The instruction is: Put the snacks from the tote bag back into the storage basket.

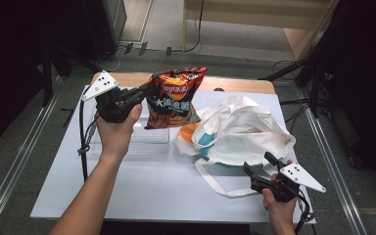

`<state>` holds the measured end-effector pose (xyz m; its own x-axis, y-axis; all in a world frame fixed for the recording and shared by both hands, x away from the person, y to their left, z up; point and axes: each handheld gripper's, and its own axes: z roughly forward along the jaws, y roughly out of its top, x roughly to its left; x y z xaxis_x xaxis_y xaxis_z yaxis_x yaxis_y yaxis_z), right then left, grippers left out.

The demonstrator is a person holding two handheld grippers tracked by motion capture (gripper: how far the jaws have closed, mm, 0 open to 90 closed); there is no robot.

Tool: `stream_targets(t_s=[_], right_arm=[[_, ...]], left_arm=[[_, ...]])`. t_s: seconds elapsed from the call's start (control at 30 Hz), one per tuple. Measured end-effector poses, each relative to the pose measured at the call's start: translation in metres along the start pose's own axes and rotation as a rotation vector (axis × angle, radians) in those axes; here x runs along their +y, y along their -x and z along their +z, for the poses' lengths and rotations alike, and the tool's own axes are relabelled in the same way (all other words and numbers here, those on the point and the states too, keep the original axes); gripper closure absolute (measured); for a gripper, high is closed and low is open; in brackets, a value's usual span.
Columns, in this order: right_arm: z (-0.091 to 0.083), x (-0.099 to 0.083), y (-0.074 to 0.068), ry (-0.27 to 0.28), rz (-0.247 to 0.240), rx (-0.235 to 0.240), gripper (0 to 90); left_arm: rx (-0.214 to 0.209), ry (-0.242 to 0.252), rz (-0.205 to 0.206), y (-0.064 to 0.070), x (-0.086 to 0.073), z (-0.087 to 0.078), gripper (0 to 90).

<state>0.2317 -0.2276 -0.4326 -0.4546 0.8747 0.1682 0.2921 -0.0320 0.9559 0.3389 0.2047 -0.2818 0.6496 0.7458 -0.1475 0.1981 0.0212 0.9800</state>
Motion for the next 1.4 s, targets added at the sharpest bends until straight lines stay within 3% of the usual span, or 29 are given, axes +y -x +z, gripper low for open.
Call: stream_targets(t_s=[1.4], right_arm=[[0.002, -0.002, -0.004, -0.019, -0.014, 0.017, 15.7]], left_arm=[[0.100, 0.003, -0.015, -0.054, -0.004, -0.046, 90.0]])
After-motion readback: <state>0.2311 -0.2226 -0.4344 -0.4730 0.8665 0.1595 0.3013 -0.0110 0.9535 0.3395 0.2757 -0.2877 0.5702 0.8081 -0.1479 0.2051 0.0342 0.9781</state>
